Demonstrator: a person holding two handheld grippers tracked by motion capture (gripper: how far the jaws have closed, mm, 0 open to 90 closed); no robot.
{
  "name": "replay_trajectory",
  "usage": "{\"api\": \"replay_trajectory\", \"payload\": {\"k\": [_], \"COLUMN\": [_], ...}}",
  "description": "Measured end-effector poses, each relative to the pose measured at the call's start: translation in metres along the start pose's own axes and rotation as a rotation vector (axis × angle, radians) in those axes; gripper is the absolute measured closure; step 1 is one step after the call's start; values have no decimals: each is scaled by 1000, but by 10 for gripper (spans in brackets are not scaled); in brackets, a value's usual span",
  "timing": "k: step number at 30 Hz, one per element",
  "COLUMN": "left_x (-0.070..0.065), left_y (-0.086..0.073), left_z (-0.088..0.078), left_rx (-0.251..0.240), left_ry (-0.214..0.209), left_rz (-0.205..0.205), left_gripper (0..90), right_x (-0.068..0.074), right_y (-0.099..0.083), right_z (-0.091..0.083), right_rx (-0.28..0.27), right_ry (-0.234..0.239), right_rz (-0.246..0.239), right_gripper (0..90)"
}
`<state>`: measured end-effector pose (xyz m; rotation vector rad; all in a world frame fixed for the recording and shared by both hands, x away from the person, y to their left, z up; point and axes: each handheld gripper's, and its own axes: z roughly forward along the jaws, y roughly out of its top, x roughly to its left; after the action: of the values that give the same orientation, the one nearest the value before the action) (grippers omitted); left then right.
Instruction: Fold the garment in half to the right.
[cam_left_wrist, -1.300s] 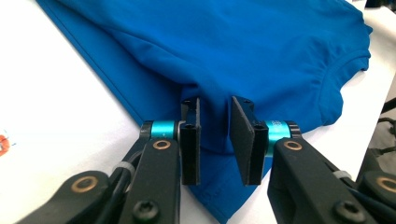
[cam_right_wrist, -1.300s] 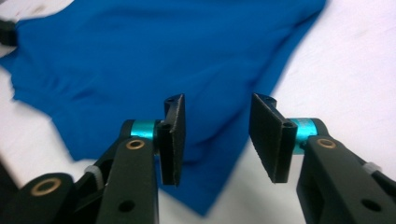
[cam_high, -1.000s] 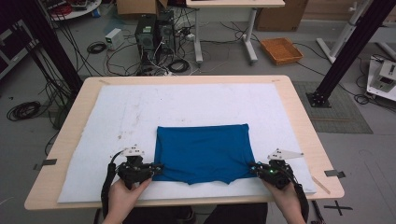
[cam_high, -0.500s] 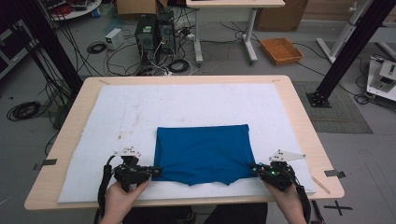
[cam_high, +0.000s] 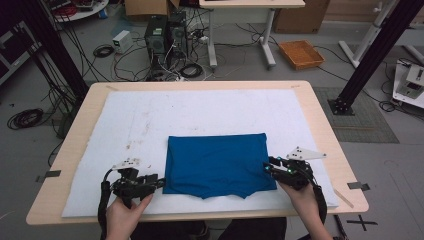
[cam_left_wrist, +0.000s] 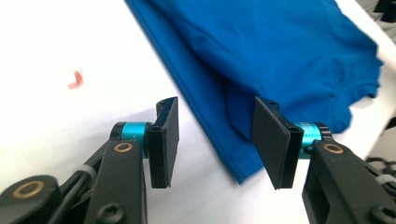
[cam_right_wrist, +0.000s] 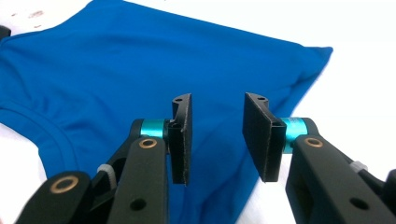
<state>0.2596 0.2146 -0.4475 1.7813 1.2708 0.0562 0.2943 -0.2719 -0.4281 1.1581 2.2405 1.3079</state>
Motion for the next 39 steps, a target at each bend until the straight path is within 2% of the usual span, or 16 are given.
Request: {"api": "replay_trajectory", "payload": {"k": [2,5,10,15,21,28,35,37,39], "left_x": [2,2,-6,-11,-12,-14,-18,-20,-20], "left_y": [-4,-5,-5,-4,-4,-4,-5,-5,-5], "left_z": [1,3,12,17,19,20,21,22,23], "left_rx": [0,-8,-6,-12,-17,-13,-18,-17,-17], "left_ry": [-19,-36,-58,-51,-43,-16,10,28,42], "left_rz": [-37,-68,-72,-67,-79,-53,-22,-3,12], "left_gripper": [520,520,520,535,601,676,665,689,752], "right_x": [2,5,7,9,19,36,56,63,70], "right_y": [0,0,1,5,19,48,83,93,103], "right_z": [2,3,2,4,14,49,90,101,113], "right_rx": [3,3,-12,-21,-39,-50,-2,9,21], "right_ry": [3,5,9,16,59,107,121,121,124], "right_rz": [-12,-25,-33,-39,-42,-58,-93,-100,-109], "right_gripper": [634,633,633,633,631,623,615,615,615]}}
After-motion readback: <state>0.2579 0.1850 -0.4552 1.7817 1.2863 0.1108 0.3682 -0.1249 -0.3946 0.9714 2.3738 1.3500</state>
